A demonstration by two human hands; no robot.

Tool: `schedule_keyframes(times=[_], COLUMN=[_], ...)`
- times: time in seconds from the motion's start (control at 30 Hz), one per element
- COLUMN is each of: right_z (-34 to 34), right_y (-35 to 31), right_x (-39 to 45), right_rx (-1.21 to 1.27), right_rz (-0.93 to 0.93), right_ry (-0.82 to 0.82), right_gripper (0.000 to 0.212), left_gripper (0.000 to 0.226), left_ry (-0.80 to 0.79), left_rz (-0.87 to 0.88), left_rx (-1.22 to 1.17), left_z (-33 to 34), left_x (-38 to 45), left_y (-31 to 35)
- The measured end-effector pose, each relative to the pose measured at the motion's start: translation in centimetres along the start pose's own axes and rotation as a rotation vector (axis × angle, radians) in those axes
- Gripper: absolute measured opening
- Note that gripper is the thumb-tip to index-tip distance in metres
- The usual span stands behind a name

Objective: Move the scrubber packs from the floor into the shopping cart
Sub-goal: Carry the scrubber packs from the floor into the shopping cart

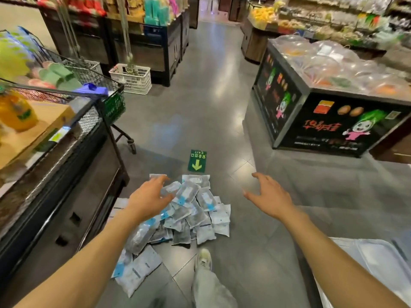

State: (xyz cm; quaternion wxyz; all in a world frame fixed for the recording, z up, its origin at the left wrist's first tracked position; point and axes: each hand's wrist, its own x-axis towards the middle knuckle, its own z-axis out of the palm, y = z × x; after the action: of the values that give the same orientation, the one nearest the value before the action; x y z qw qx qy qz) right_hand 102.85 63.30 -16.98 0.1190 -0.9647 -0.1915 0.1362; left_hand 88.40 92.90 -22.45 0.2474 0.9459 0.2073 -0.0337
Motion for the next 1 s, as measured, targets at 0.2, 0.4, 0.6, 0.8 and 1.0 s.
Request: schedule_keyframes(times=[0.2, 0.4, 0.6, 0.8, 1.0], right_z=[3.3, 10.7, 26.1, 45.1, 61.0], right_y=[-0.1, 1.1, 3.0, 4.5, 5.3], right_x=[17.5, 33.5, 46.0, 53.6, 59.4], right_rx=[0.093, 0.210, 0.303, 0.489, 0.636], right_rz=[-0.025, 0.008, 0.100, 0.242, 0.385], right_ry=[-0.141, -0.236, -0.305, -0.355, -0.344], right_gripper=[0.069, 0.071, 0.073, 0.077, 0.075], left_gripper=[0.054, 0.054, 0.054, 0.065, 0.063], left_ry=[-0.085, -0.082, -0.113, -0.165, -0.183], left_rz=[-0.152, -0.213, -0.250, -0.314, -0.400], left_rx=[-0.036, -0.036, -0.159, -0.213, -0.218], left_z=[2.6, 7.7, 19.6, 33.9, 45.3], left_x=[14.4, 30.1, 43.7, 51.2, 56.0], left_y=[-2.6, -6.6, -14.2, -24.7, -34.4])
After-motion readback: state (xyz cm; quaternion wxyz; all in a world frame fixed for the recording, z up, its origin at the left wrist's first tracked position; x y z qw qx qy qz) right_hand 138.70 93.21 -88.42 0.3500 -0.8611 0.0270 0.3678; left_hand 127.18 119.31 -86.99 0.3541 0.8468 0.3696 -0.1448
